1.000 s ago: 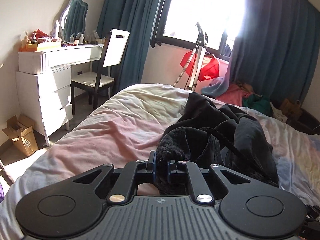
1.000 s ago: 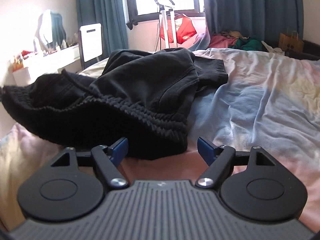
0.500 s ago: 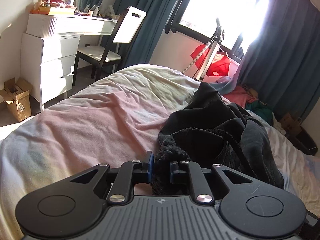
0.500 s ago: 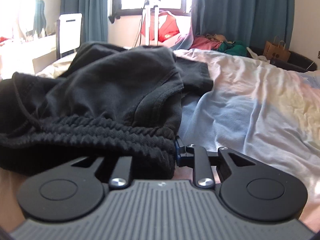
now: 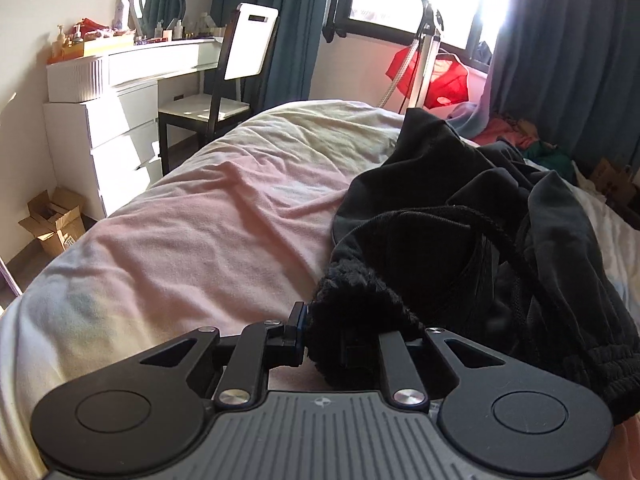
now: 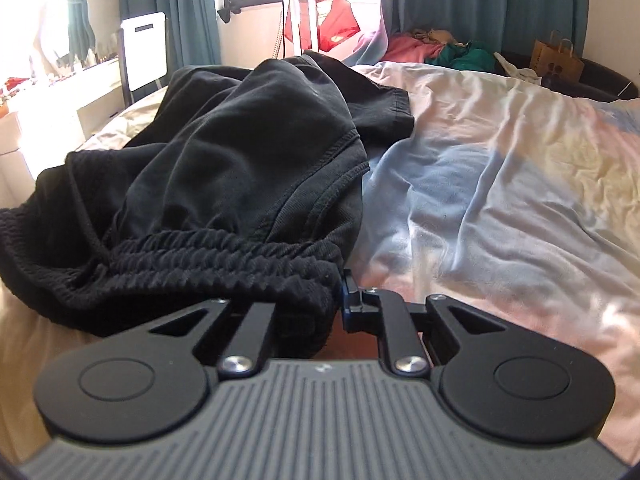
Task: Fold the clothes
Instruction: 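Grasp the black sweatpants waistband with the right gripper while the left gripper holds the cuff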
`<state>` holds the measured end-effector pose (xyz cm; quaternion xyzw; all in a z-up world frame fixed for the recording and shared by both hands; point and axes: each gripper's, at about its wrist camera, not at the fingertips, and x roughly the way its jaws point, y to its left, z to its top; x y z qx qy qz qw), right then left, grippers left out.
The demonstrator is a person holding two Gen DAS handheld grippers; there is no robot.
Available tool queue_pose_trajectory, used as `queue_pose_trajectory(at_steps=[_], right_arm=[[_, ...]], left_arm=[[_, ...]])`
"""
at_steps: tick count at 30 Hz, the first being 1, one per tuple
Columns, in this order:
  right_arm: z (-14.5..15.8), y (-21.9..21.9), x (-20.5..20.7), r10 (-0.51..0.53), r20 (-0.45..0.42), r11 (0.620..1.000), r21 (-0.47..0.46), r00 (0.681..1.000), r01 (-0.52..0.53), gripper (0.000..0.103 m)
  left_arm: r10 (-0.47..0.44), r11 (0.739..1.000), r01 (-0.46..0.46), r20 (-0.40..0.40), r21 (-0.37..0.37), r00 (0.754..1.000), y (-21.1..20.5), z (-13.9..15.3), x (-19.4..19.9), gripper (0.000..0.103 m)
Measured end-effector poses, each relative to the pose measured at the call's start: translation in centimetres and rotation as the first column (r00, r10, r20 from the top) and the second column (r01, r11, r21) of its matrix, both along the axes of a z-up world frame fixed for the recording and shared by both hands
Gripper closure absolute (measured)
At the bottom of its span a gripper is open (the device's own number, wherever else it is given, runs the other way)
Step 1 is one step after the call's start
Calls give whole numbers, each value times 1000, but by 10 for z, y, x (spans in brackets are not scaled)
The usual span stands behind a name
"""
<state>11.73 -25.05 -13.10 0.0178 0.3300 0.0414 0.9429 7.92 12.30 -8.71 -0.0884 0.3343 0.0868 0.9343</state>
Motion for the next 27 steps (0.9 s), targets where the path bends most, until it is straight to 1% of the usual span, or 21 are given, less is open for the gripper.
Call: queue_pose_trajectory(at_steps=[2, 4, 6, 7, 9, 11, 12, 13, 14, 15, 17, 20, 21, 22, 23, 24, 25, 26, 27], right_arm=[[6, -4, -3, 18, -8, 1000, 22, 1000, -18, 88], [11, -8, -6, 37, -15, 998, 45, 999, -36, 87], [17, -13, -9, 56, -22, 996, 67, 998, -54, 86], [19, -15, -10, 65, -25, 995, 79, 998, -63, 85], [25, -19, -13, 84, -31, 992, 101, 996, -81, 84], [31, -23, -16, 104, -36, 988, 122, 994, -99, 83], [38, -25, -20, 120, -36, 986, 119, 992, -115, 83], [43, -26, -23, 136, -34, 985, 109, 990, -131, 83], [49, -28, -27, 157, -29, 983, 100, 987, -153, 83], [54, -31, -31, 176, -24, 981, 93, 984, -173, 83], [61, -37, -37, 190, -13, 976, 111, 982, -187, 83], [65, -47, -38, 184, 10, 968, 169, 983, -183, 82], [65, -49, -36, 174, 19, 966, 192, 985, -174, 78], [62, -52, -33, 149, 24, 965, 213, 989, -151, 70], [56, -55, -26, 109, 22, 963, 244, 994, -111, 60], [49, -59, -20, 73, 7, 957, 282, 997, -72, 55], [42, -63, -13, 36, -10, 947, 318, 999, -31, 43], [31, -68, -6, -9, -36, 934, 357, 999, 21, 32], [21, -73, 1, -53, -64, 916, 395, 997, 74, 29]], left_arm=[[-3, 1000, 3, -11, 16, 1000, -2, -2, -2, 88], [-13, 1000, 13, -31, 7, 999, -2, 1, -6, 87], [-25, 1000, 25, -54, 0, 998, -2, 4, -10, 82], [-37, 999, 37, -66, 8, 997, -5, 7, -13, 79], [-62, 997, 66, -77, 40, 995, -12, 13, -20, 61], [-77, 994, 83, -78, 72, 994, -19, 18, -29, 48], [-77, 993, 84, -81, 80, 994, -21, 20, -33, 41], [-77, 992, 84, -85, 89, 993, -23, 23, -37, 38], [-76, 993, 83, -87, 87, 993, -23, 24, -41, 31], [-74, 994, 80, -88, 72, 993, -23, 25, -45, 26], [-81, 997, 80, -90, -16, 993, -16, 23, -53, 20], [-78, 984, 59, -108, -168, 991, -2, 16, -59, 18], [-80, 977, 58, -101, -206, 992, 0, 15, -60, 18], [-86, 971, 65, -82, -231, 993, 2, 16, -61, 18], [-88, 969, 70, -62, -238, 994, 1, 18, -61, 16], [-86, 969, 74, -43, -237, 995, -1, 20, -62, 12], [-90, 968, 82, -24, -237, 996, -3, 21, -62, 10], [-98, 967, 94, -5, -237, 995, -6, 20, -62, 4], [-106, 966, 106, 14, -237, 994, -9, 20, -61, 0]])
